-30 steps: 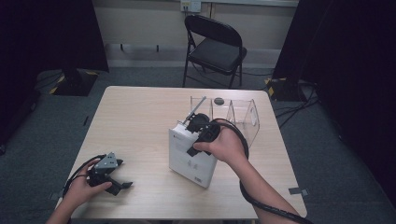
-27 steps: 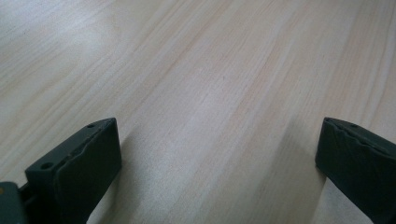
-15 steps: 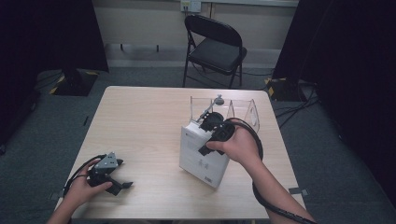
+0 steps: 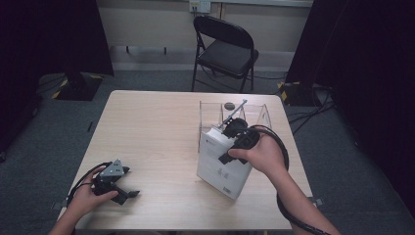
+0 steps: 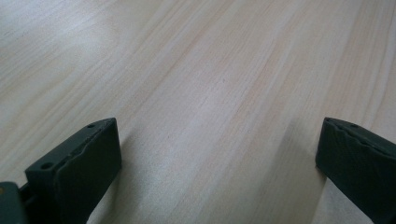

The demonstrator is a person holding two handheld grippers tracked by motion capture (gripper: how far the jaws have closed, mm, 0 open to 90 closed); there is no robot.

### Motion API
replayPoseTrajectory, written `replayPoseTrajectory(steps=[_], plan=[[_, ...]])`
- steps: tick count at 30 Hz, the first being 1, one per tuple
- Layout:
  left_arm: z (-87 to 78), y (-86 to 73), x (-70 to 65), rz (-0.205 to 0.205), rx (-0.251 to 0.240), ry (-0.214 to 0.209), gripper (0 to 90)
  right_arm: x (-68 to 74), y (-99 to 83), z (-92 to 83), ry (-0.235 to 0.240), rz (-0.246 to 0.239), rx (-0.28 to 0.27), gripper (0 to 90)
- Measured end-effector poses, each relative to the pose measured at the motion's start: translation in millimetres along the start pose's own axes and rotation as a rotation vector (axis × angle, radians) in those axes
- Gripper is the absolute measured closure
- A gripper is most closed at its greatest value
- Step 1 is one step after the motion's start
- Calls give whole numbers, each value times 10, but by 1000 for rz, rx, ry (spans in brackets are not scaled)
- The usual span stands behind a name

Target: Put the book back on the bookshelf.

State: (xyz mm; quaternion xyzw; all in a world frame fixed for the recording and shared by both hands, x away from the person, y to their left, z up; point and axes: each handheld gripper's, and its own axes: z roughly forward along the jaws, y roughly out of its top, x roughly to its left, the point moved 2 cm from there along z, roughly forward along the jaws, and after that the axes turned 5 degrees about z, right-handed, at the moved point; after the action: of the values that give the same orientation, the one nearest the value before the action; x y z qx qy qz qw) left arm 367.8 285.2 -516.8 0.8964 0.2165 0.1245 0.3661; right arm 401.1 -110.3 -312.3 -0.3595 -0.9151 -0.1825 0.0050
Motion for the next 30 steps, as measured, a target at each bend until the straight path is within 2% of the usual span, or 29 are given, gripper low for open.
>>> replayPoseTrajectory(steps=[12,22,30], plan=[[0,0,0,0,1,0,0,-106,-196,-105,-4,33,-13,521],[0,0,0,0,0,0,0,-208,-339,-193,-21,63,3,522],[-1,3,4,4,1,2,0,-287,-444,-289,-40,93,-13,521]])
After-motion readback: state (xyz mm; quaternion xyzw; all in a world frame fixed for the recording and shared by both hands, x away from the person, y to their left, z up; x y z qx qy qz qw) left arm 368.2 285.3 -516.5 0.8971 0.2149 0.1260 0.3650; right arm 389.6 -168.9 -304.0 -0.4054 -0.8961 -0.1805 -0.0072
